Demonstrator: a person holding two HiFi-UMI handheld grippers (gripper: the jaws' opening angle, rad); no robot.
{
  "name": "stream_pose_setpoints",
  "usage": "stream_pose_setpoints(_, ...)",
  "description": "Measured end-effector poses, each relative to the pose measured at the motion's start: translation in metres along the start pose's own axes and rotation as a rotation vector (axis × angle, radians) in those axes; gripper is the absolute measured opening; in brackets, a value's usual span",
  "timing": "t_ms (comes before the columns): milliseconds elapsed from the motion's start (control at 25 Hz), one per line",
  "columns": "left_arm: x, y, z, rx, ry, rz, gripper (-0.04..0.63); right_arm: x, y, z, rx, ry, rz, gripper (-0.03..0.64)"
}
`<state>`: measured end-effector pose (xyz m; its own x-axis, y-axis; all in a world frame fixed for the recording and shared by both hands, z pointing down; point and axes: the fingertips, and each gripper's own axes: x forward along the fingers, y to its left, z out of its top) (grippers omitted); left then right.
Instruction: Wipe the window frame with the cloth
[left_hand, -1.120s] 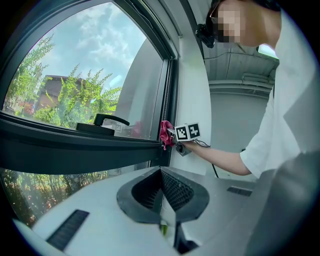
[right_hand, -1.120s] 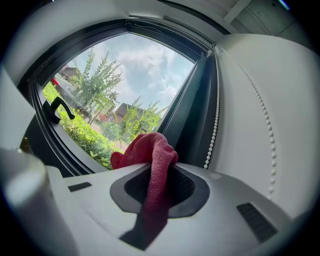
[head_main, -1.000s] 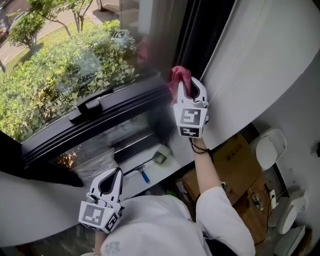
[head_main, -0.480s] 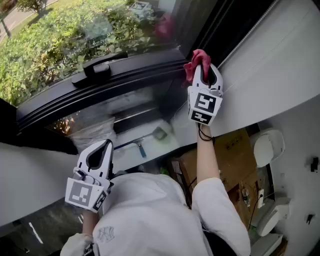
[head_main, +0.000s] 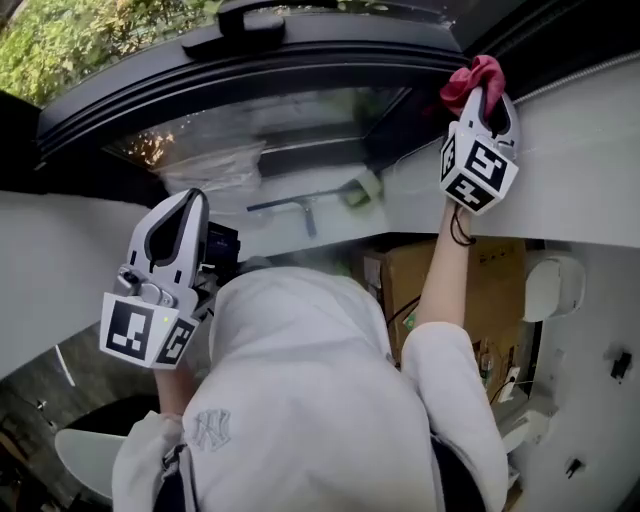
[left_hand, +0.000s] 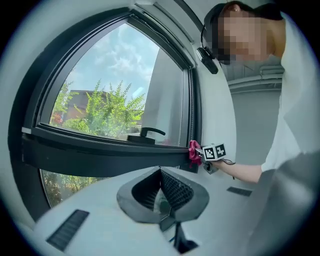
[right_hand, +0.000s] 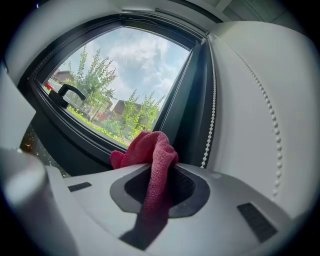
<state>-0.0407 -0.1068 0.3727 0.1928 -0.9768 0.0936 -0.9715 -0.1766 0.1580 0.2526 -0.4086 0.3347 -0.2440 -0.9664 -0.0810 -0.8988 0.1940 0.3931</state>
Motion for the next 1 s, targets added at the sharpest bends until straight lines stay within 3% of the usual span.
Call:
stream_pose_setpoints(280, -0.028, 0.034, -0.004, -0.020, -0.001, 0.156, 0.009, -0.004, 0.007, -0.006, -0.006, 0.036, 0.021, 0.064)
stream_pose_setpoints(720, -0.051, 0.048, -0.001, -0.060, -0.043, 0.284, 0.009, -0.002, 0.004, -0.006, 0.051, 0.060, 0.077, 0.064)
stream_pose_setpoints(1000, -0.064, 0.050, -0.004, -0.061, -0.037, 0.307, 0.009, -0.005, 0.004, -0.007, 0.068, 0.043, 0.069, 0.064)
